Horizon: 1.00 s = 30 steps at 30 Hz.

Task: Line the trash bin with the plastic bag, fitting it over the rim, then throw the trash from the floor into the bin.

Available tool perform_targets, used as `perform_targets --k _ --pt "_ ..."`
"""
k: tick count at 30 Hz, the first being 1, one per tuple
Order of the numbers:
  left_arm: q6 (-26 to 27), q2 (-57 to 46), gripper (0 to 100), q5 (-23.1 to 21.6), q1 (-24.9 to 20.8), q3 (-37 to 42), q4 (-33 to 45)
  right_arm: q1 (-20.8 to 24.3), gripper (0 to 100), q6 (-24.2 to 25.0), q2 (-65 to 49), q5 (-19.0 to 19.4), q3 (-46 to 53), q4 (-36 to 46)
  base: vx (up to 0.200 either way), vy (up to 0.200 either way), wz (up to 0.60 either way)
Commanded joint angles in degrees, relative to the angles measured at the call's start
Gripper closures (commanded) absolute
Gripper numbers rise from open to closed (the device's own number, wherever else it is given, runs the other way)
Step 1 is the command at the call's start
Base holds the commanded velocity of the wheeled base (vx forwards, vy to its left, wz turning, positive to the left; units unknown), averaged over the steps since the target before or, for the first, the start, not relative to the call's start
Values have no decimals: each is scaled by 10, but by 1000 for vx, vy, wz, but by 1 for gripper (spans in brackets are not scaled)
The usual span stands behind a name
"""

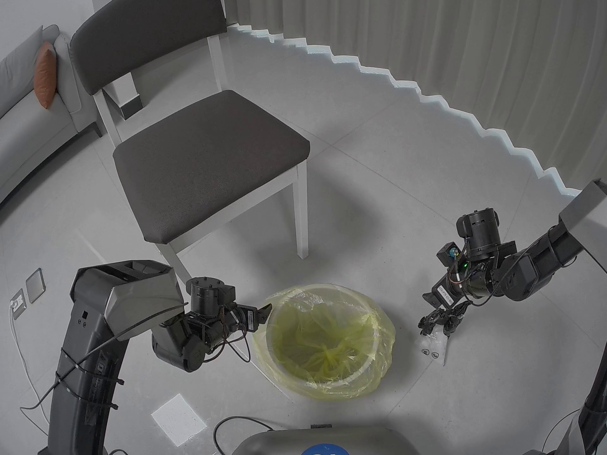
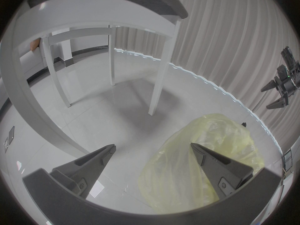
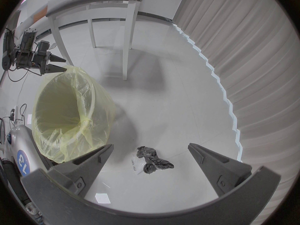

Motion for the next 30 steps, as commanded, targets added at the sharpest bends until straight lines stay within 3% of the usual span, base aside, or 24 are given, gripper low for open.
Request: perform_targets --k 1,11,30 --pt "-1 7 0 -3 3 -20 20 0 0 -1 4 0 1 1 0 0 0" --pt "-3 9 0 -6 4 -69 82 -11 0 -4 14 0 -1 1 0 0 0" --pt "-23 -99 0 -23 16 25 47 -46 0 26 51 30 -16 1 0 0 0"
